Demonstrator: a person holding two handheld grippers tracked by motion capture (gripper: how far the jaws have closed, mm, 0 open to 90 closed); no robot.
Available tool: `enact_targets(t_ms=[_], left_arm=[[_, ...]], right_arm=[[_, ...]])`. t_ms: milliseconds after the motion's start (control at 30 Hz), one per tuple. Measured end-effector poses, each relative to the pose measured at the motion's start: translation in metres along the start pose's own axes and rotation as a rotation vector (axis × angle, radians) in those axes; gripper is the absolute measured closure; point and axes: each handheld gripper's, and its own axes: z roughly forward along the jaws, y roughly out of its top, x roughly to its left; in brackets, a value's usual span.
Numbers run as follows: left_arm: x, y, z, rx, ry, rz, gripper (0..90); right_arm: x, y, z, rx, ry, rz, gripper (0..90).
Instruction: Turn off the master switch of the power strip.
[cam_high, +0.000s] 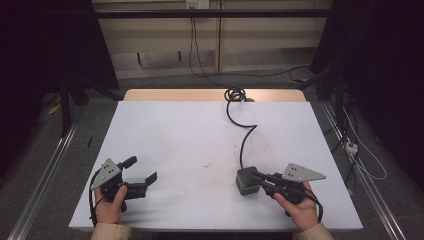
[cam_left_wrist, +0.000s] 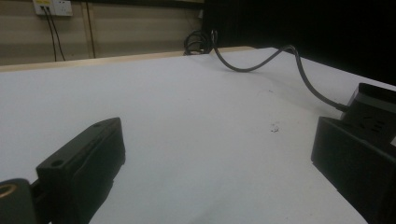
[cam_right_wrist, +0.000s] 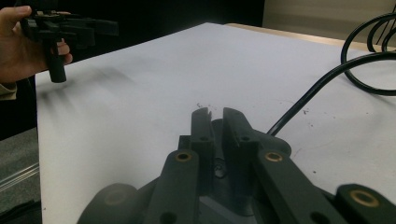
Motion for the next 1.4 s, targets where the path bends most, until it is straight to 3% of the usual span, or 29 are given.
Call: enact_targets(t_ms=[1400], left_arm=[[0.0004, -0.0001, 0.0001, -0.001, -0.001, -0.001, 2.5]], right_arm=[[-0.0024, -0.002, 0.0037, 0.058, 0.004, -0.005, 90.0]])
